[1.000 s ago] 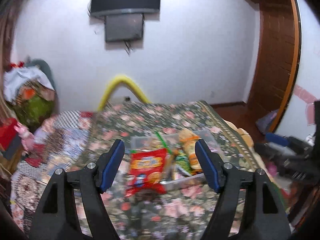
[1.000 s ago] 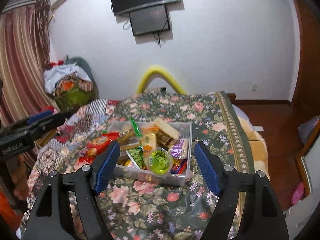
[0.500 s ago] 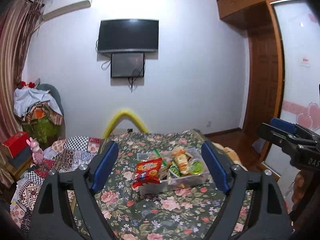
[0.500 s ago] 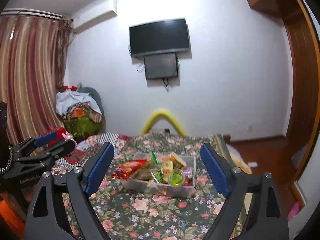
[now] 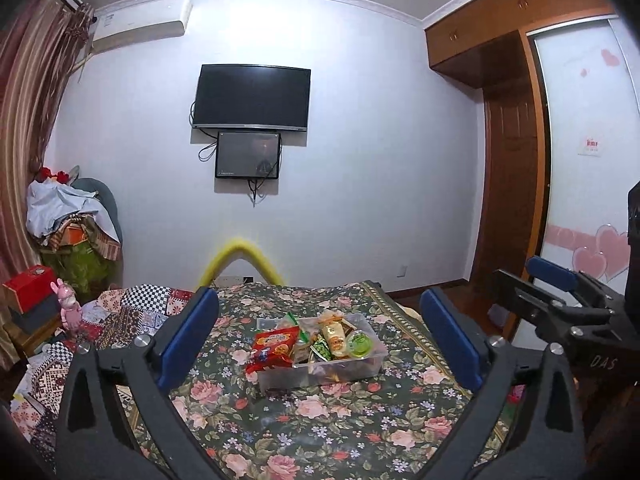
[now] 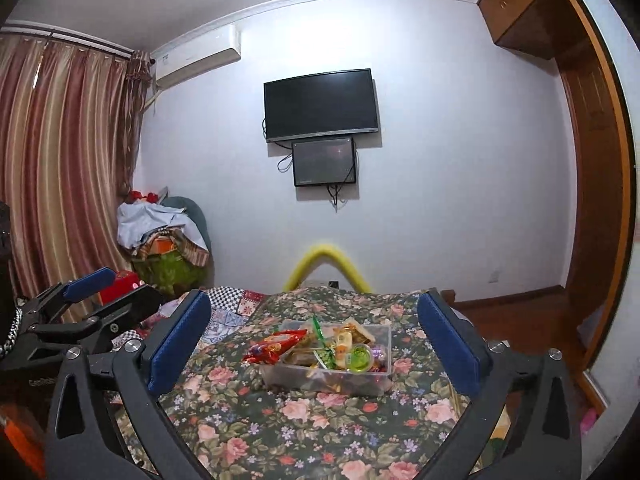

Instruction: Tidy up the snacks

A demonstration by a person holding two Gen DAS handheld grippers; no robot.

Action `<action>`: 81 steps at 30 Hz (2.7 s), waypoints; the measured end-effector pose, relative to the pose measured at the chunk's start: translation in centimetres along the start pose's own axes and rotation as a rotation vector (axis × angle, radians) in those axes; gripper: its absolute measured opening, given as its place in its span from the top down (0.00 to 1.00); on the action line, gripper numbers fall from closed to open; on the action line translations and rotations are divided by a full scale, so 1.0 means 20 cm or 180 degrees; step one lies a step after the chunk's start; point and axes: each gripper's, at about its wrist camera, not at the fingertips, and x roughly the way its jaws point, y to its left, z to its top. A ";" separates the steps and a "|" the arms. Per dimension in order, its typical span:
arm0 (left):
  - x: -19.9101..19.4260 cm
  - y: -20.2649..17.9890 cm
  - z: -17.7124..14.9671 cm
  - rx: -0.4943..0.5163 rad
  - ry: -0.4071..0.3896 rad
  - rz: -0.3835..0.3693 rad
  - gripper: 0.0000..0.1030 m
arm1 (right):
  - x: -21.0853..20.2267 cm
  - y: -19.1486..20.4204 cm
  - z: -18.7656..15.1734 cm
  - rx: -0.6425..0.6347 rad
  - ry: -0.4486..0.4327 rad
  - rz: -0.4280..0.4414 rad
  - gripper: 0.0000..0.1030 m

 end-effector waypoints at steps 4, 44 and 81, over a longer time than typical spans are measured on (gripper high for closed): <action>-0.01 -0.01 0.00 0.0013 0.0002 0.0010 0.00 | -0.02 0.00 -0.01 0.0027 -0.0004 0.0000 0.00; 0.04 0.00 -0.05 -0.0052 0.0104 0.0095 0.00 | -0.06 0.00 -0.02 0.0085 0.0063 -0.0007 0.00; 0.05 -0.02 -0.05 -0.0045 0.0137 -0.0067 0.00 | -0.05 0.03 -0.02 0.0050 0.0096 -0.0034 0.00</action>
